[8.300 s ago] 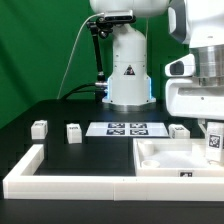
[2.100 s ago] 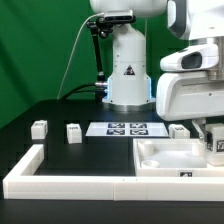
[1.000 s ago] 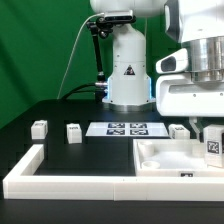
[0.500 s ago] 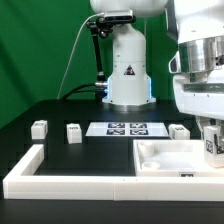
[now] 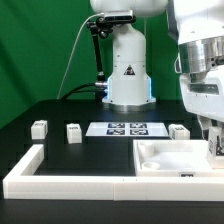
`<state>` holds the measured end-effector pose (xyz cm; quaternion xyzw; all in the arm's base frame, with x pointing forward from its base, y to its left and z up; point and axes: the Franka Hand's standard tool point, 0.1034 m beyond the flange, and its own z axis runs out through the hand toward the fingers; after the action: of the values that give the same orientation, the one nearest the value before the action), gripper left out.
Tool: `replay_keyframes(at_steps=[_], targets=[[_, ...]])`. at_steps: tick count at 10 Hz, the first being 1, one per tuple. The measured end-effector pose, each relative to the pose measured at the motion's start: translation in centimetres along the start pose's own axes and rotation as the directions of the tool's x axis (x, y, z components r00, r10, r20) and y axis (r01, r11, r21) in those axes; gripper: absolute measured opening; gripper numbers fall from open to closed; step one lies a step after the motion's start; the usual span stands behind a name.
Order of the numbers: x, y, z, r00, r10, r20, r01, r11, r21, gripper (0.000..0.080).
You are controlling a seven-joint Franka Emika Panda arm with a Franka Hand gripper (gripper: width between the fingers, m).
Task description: Assemble one leg
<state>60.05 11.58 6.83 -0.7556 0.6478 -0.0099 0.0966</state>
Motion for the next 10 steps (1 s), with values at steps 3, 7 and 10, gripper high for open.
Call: replay_keyframes(at_steps=[3,7,10], targets=[[-0.6,0.0,-0.1,0.941,-0.337,0.016,0.337,0.940,-0.042,0.0644],[-1.0,-0.7,-0.1,0.641,-0.766,0.044,0.767,0.637,-0.074,0.0649],[-0.6,-1.3,-0.3,0.335,-0.941,0.048,0.940,0.330,-0.091,0.0649]])
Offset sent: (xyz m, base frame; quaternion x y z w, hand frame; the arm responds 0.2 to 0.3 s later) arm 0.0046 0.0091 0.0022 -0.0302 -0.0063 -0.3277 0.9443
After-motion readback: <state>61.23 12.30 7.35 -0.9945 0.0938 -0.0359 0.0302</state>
